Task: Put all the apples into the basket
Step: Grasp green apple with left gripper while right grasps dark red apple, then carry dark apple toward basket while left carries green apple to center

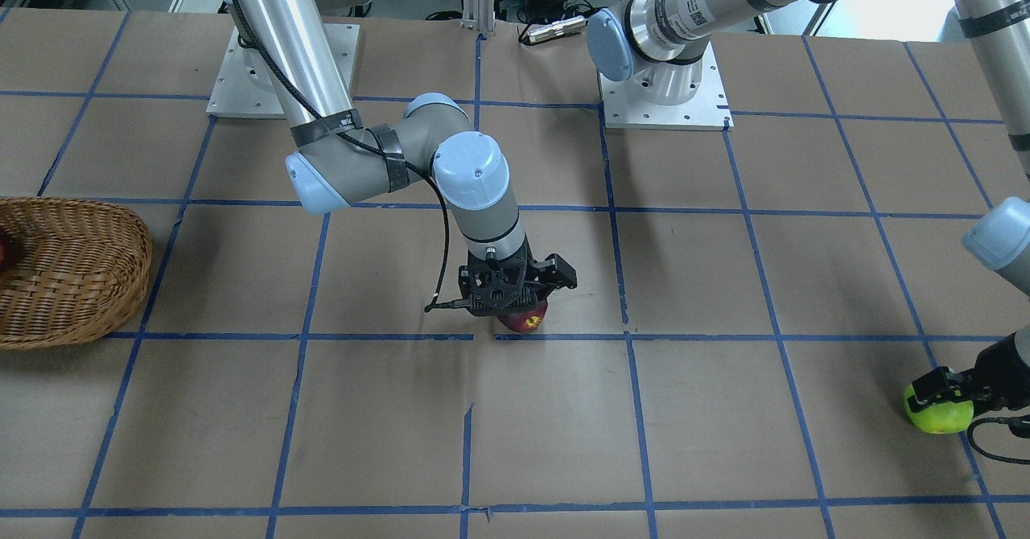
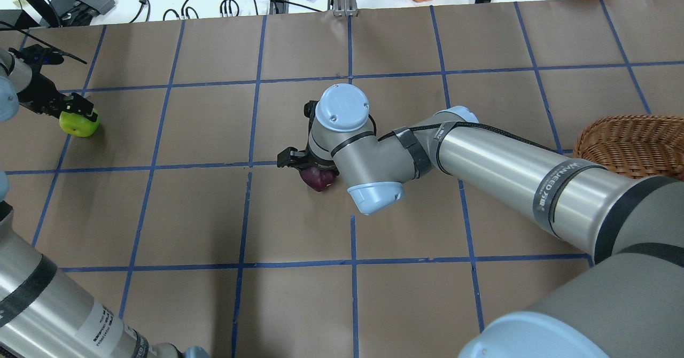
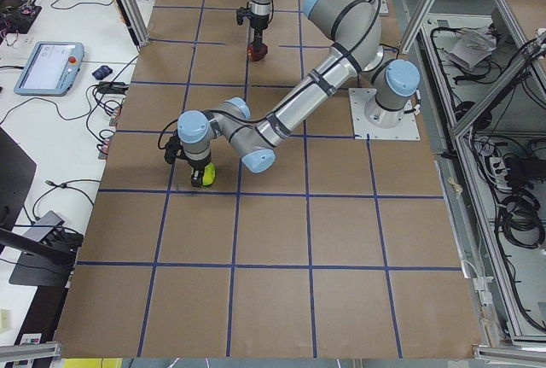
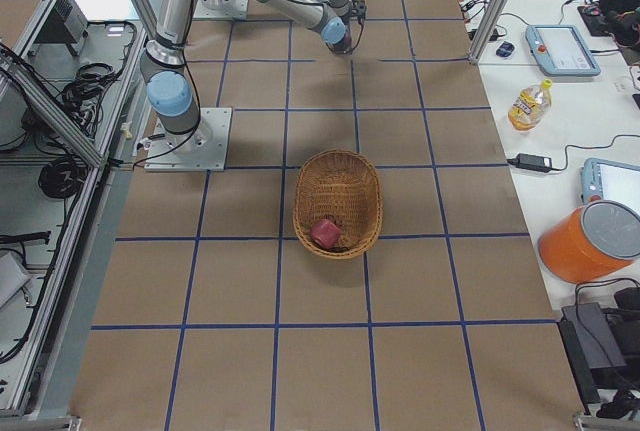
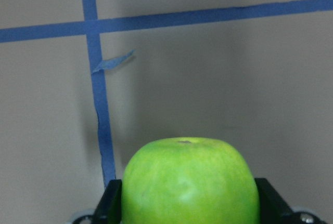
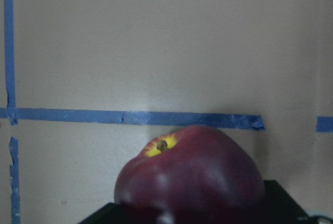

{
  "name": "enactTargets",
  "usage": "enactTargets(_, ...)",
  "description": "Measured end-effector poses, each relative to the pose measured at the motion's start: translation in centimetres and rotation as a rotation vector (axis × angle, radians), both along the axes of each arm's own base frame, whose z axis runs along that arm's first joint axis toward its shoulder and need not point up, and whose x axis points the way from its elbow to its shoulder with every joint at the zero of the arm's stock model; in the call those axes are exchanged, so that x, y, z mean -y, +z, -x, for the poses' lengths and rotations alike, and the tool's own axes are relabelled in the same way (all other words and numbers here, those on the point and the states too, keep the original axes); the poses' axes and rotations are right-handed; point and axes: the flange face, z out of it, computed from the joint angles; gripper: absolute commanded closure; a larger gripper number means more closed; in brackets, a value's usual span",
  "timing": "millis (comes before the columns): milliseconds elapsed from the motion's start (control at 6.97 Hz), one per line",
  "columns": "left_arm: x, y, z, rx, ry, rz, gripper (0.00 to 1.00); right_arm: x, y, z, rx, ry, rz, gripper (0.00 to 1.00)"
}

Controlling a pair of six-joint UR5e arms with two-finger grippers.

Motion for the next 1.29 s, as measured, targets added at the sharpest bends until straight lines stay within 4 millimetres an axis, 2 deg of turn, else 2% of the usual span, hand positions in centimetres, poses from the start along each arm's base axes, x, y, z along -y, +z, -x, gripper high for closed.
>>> enactTargets(144, -0.3, 1.5, 0.4, -0.018, -0.001, -0.026, 1.00, 0.0, -0.2, -0.2, 0.000, 0.004, 0.000, 0.00)
enactTargets(431, -1.8, 6.0, 2.4, -0.074, 0.015, -0.098, 1.00, 0.0, -0.4, -0.5, 0.014, 0.010, 0.004, 0.00)
enactTargets(574, -2.5, 8.4, 4.7, -0.096, 0.053, -0.128, 1.00, -0.1, -0.4, -0.8, 0.028, 0.018, 0.003, 0.15)
enactTargets(861, -2.9, 11.7, 11.9, -0.111, 0.110, -0.154, 1.00, -0.1, -0.2, -0.9, 0.037, 0.054, 0.021, 0.54)
enactTargets(1005, -3.1, 12.6, 14.1, -0.115, 0.128, -0.153, 1.00, 0.0, -0.1, -0.9, 0.036, 0.072, 0.028, 0.62)
enactTargets(1292, -3.6, 13.8, 15.9, -0.132, 0.160, -0.157, 1.00, 0.2, 0.1, -0.6, 0.035, 0.078, 0.031, 0.69)
